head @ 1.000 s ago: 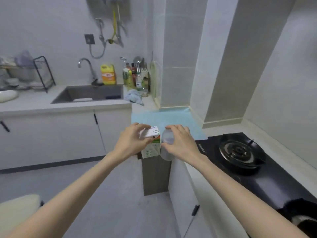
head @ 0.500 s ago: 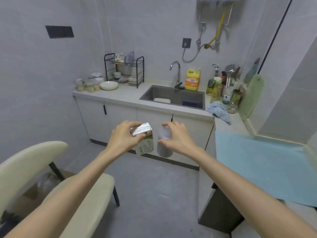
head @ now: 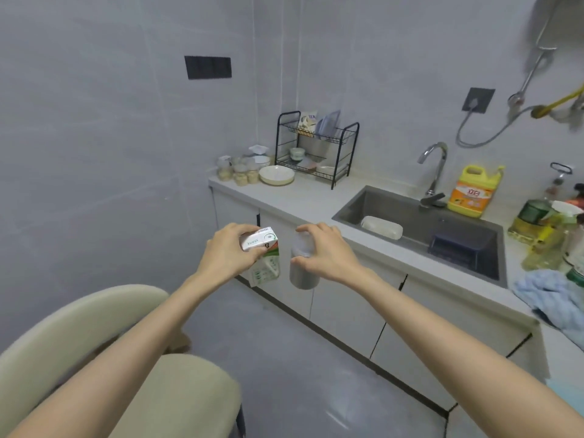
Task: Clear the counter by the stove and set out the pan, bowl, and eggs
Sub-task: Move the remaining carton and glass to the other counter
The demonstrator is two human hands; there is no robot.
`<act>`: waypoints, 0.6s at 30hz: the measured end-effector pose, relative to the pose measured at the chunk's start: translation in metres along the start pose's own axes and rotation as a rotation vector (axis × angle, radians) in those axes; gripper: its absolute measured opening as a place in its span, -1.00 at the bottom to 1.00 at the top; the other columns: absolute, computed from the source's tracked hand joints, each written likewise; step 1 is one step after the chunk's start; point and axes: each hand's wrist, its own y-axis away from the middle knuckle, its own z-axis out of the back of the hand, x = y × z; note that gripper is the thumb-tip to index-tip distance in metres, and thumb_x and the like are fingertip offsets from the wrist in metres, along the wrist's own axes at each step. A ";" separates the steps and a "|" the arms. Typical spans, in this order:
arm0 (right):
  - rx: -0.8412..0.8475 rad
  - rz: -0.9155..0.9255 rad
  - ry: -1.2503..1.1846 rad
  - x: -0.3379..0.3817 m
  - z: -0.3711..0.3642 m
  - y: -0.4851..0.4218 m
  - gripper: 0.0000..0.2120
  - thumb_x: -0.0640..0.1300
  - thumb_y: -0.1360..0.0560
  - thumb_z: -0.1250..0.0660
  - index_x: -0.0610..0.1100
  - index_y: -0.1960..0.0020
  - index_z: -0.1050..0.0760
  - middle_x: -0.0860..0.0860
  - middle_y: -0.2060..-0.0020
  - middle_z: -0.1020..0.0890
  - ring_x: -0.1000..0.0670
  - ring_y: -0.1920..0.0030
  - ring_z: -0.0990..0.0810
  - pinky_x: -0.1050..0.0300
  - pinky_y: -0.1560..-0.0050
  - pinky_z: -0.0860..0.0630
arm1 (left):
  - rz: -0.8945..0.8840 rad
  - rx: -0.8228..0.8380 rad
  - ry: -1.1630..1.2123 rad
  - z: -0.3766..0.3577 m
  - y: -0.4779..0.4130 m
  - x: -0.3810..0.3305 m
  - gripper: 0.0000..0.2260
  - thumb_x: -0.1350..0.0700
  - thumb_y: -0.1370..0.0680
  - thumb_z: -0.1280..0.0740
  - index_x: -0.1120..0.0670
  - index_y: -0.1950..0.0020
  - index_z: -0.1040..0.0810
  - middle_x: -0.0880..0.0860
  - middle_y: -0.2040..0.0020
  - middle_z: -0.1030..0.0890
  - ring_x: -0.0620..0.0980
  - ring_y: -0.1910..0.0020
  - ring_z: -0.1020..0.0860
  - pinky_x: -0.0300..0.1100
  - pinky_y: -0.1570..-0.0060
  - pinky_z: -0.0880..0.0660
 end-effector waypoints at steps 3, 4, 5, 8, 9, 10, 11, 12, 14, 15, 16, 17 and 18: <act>0.034 0.022 0.003 -0.010 -0.004 -0.059 -0.41 0.06 -0.42 -0.39 0.00 -0.40 -0.31 -0.03 -0.33 -0.40 -0.09 -0.36 -0.28 -0.02 -0.28 -0.35 | 0.039 -0.020 -0.011 -0.003 -0.050 0.010 -0.66 -0.02 -0.43 -0.43 -0.10 -0.21 -0.56 -0.04 -0.10 -0.57 -0.01 -0.08 -0.53 -0.08 -0.07 -0.45; 0.041 0.032 0.004 -0.014 -0.006 -0.080 -0.41 0.06 -0.42 -0.40 0.00 -0.40 -0.31 -0.04 -0.33 -0.40 -0.09 -0.35 -0.29 -0.01 -0.28 -0.35 | 0.050 -0.030 -0.012 -0.005 -0.069 0.015 -0.66 -0.01 -0.43 -0.43 -0.10 -0.20 -0.56 -0.03 -0.10 -0.57 -0.01 -0.07 -0.53 -0.09 -0.05 -0.45; 0.050 0.039 0.005 -0.016 -0.007 -0.092 -0.40 0.06 -0.42 -0.40 0.00 -0.40 -0.31 -0.04 -0.33 -0.40 -0.09 -0.34 -0.29 0.00 -0.27 -0.35 | 0.054 -0.035 -0.015 -0.006 -0.080 0.018 -0.66 -0.01 -0.43 -0.43 -0.10 -0.20 -0.56 -0.03 -0.09 -0.57 -0.01 -0.06 -0.53 -0.10 -0.03 -0.45; 0.069 0.056 -0.001 -0.029 -0.017 -0.141 -0.40 0.06 -0.42 -0.40 -0.01 -0.40 -0.31 -0.05 -0.33 -0.40 -0.10 -0.33 -0.30 0.01 -0.25 -0.35 | 0.066 -0.051 -0.014 -0.015 -0.123 0.032 -0.67 0.00 -0.43 -0.43 -0.10 -0.19 -0.57 -0.05 -0.09 -0.57 -0.02 -0.07 -0.53 -0.12 -0.01 -0.42; 0.075 0.055 -0.001 -0.033 -0.020 -0.155 -0.40 0.06 -0.42 -0.40 -0.01 -0.40 -0.31 -0.05 -0.32 -0.40 -0.10 -0.33 -0.30 0.01 -0.24 -0.36 | 0.070 -0.052 -0.011 -0.019 -0.136 0.037 -0.67 0.00 -0.43 -0.43 -0.10 -0.19 -0.56 -0.05 -0.08 -0.57 -0.02 -0.07 -0.53 -0.12 0.00 -0.42; 0.078 0.049 -0.003 -0.040 -0.027 -0.178 -0.40 0.05 -0.42 -0.40 -0.01 -0.40 -0.31 -0.05 -0.32 -0.40 -0.10 -0.33 -0.30 0.01 -0.23 -0.36 | 0.077 -0.050 -0.008 -0.026 -0.157 0.045 -0.67 0.01 -0.44 -0.43 -0.09 -0.19 -0.57 -0.04 -0.09 -0.57 -0.02 -0.07 -0.53 -0.12 0.00 -0.42; 0.078 0.042 -0.008 -0.046 -0.031 -0.195 -0.40 0.05 -0.41 -0.40 0.00 -0.40 -0.31 -0.05 -0.32 -0.40 -0.10 -0.32 -0.30 0.00 -0.22 -0.37 | 0.074 -0.049 -0.006 -0.031 -0.174 0.050 -0.67 0.01 -0.43 -0.43 -0.08 -0.20 -0.57 -0.04 -0.09 -0.57 -0.02 -0.06 -0.53 -0.10 -0.01 -0.44; 0.076 0.038 -0.009 -0.050 -0.033 -0.206 -0.40 0.05 -0.41 -0.40 0.00 -0.40 -0.31 -0.05 -0.31 -0.41 -0.10 -0.32 -0.31 -0.01 -0.21 -0.38 | 0.067 -0.046 -0.006 -0.034 -0.185 0.054 -0.67 0.01 -0.43 -0.44 -0.08 -0.20 -0.57 -0.03 -0.10 -0.57 -0.01 -0.07 -0.53 -0.08 -0.03 -0.46; 0.074 0.021 -0.009 -0.066 -0.044 -0.244 -0.41 0.05 -0.40 -0.40 0.01 -0.39 -0.32 -0.04 -0.30 -0.41 -0.10 -0.31 -0.31 -0.01 -0.18 -0.40 | 0.050 -0.034 -0.005 -0.048 -0.224 0.066 -0.66 0.01 -0.43 -0.44 -0.07 -0.20 -0.57 -0.01 -0.11 -0.58 0.00 -0.07 -0.53 -0.03 -0.07 -0.48; 0.078 0.013 -0.003 -0.073 -0.049 -0.260 -0.41 0.05 -0.40 -0.40 0.01 -0.39 -0.32 -0.04 -0.30 -0.41 -0.10 -0.30 -0.31 0.00 -0.17 -0.40 | 0.040 -0.023 -0.002 -0.055 -0.242 0.071 -0.65 0.01 -0.43 -0.44 -0.06 -0.21 -0.57 0.00 -0.12 -0.58 0.00 -0.07 -0.53 -0.02 -0.08 -0.49; 0.083 -0.004 0.000 -0.082 -0.054 -0.280 -0.41 0.05 -0.40 -0.40 0.01 -0.39 -0.32 -0.04 -0.30 -0.41 -0.10 -0.30 -0.31 0.01 -0.16 -0.40 | 0.038 -0.010 0.000 -0.063 -0.265 0.077 -0.65 0.01 -0.43 -0.44 -0.05 -0.21 -0.57 0.00 -0.13 -0.58 0.00 -0.08 -0.53 -0.03 -0.08 -0.49; 0.086 -0.027 -0.001 -0.092 -0.060 -0.305 -0.41 0.05 -0.40 -0.40 0.02 -0.38 -0.31 -0.03 -0.30 -0.41 -0.10 -0.30 -0.31 0.01 -0.16 -0.39 | 0.032 0.006 -0.002 -0.071 -0.293 0.085 -0.64 0.01 -0.43 -0.44 -0.04 -0.22 -0.57 0.00 -0.15 -0.58 0.00 -0.09 -0.53 -0.04 -0.08 -0.48; 0.098 -0.041 0.002 -0.098 -0.061 -0.318 -0.41 0.05 -0.40 -0.40 0.02 -0.38 -0.31 -0.03 -0.31 -0.40 -0.10 -0.30 -0.31 0.01 -0.16 -0.39 | 0.026 0.021 -0.006 -0.076 -0.308 0.088 -0.64 0.01 -0.43 -0.44 -0.03 -0.23 -0.56 0.01 -0.15 -0.57 0.00 -0.09 -0.53 -0.06 -0.08 -0.47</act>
